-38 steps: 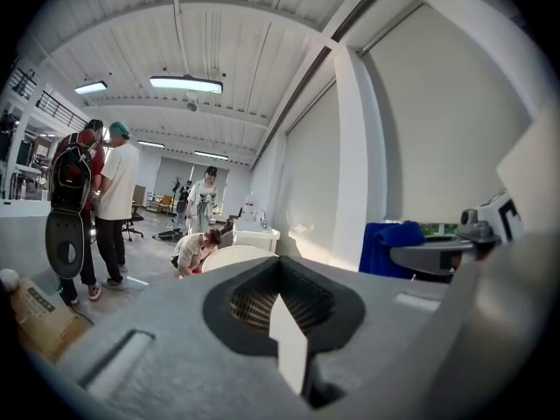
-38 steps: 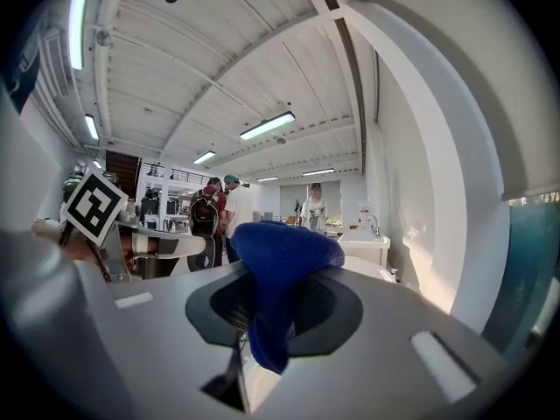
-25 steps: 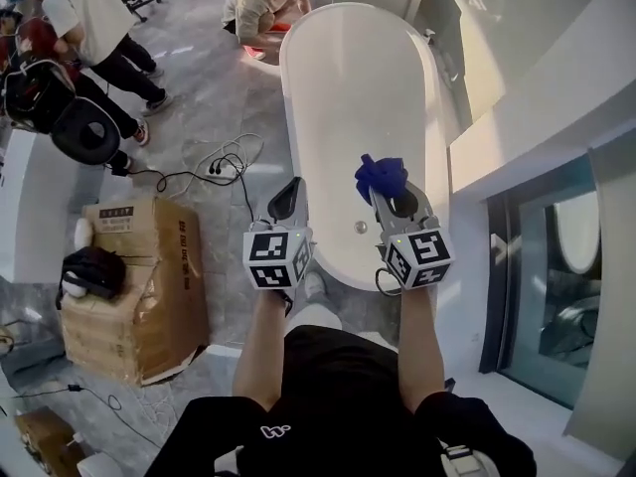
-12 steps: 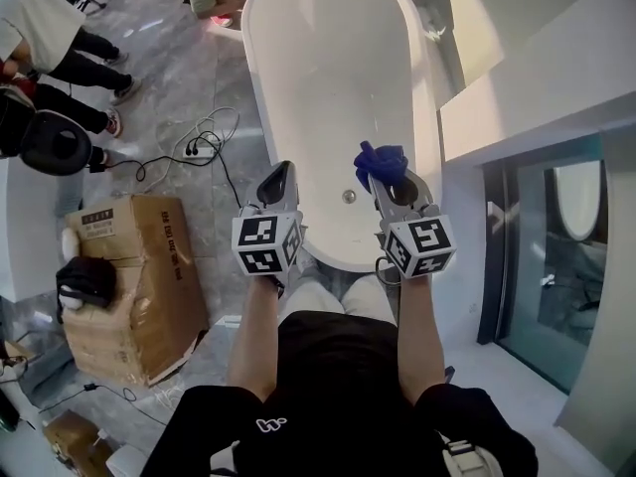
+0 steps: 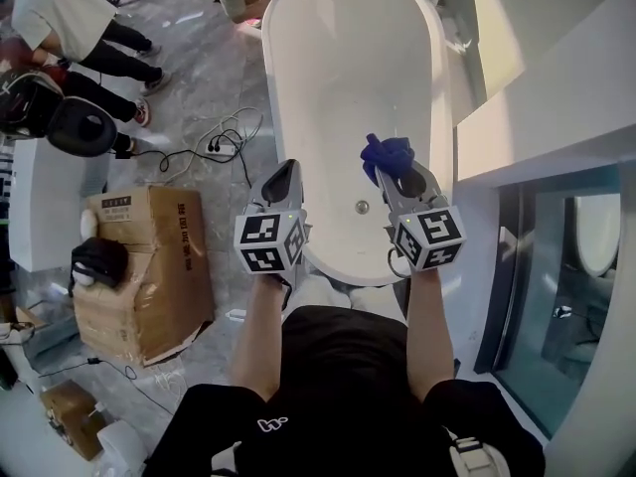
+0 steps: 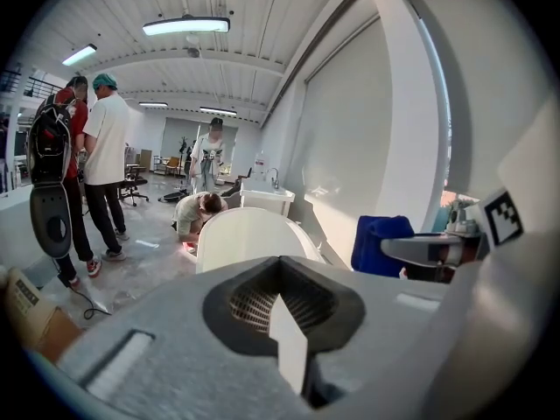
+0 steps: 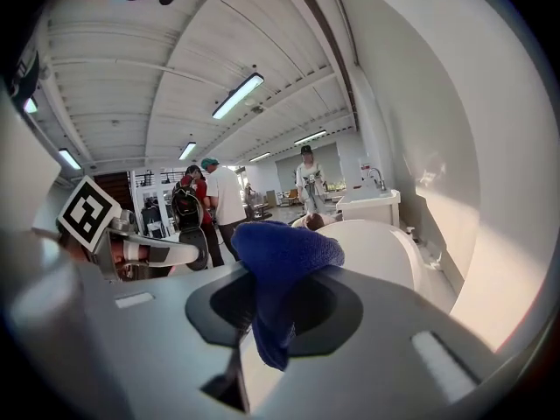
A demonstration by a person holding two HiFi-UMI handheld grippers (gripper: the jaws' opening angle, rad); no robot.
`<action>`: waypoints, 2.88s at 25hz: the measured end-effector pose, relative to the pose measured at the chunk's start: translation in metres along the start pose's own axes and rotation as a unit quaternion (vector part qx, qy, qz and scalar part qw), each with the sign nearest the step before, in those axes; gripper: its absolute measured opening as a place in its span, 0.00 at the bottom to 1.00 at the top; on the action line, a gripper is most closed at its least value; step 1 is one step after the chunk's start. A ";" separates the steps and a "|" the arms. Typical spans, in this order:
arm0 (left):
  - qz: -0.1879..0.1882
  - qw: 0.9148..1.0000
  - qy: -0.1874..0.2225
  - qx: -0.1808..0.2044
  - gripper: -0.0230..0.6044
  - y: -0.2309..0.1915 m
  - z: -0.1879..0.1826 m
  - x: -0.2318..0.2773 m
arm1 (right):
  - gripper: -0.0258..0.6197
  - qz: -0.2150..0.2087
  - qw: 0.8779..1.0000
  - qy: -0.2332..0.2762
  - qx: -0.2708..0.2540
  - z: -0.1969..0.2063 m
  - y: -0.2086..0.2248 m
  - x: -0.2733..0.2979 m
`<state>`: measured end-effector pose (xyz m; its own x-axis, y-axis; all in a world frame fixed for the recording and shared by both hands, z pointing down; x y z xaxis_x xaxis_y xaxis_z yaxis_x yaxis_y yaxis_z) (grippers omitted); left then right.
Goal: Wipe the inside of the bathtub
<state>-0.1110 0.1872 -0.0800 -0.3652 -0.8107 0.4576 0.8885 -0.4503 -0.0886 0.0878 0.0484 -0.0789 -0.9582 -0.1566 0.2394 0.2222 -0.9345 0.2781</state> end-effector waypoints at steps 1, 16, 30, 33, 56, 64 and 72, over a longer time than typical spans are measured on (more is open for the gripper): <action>-0.003 1.000 -0.003 0.000 0.04 0.003 0.002 0.000 | 0.16 -0.002 1.000 -0.003 0.005 0.004 0.005 -0.002; 0.057 0.991 -0.109 0.048 0.04 -0.018 0.044 0.101 | 0.16 0.040 0.993 -0.069 0.089 0.096 0.052 0.053; 0.119 0.959 -0.244 0.078 0.04 -0.016 0.181 0.262 | 0.16 0.065 0.972 -0.129 0.185 0.259 0.114 0.160; 0.115 0.954 -0.262 0.086 0.04 -0.020 0.210 0.288 | 0.16 0.063 0.968 -0.144 0.197 0.293 0.127 0.174; 0.110 0.936 -0.313 0.122 0.04 -0.047 0.347 0.435 | 0.16 0.057 0.949 -0.181 0.252 0.496 0.189 0.285; 0.120 0.931 -0.318 0.131 0.04 -0.042 0.354 0.452 | 0.16 0.029 0.948 -0.191 0.254 0.549 0.205 0.314; 0.082 0.931 -0.338 0.112 0.04 -0.055 0.365 0.463 | 0.16 0.020 0.935 -0.230 0.271 0.589 0.212 0.358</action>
<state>-0.2273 -0.0265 0.4596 -0.0291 -0.4064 0.9133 0.9803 -0.1903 -0.0534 -0.1019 -0.0176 0.6138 -0.7965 0.0824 0.5989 0.4338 -0.6121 0.6611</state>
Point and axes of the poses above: the fingertips, and each gripper's own axes: x forward along the fingers, y to its right, z out of its underside, the point moved 10 cm from there along -x, backward along the fingers, and after that the axes turned 13 degrees about -z, right-handed, at the moved point
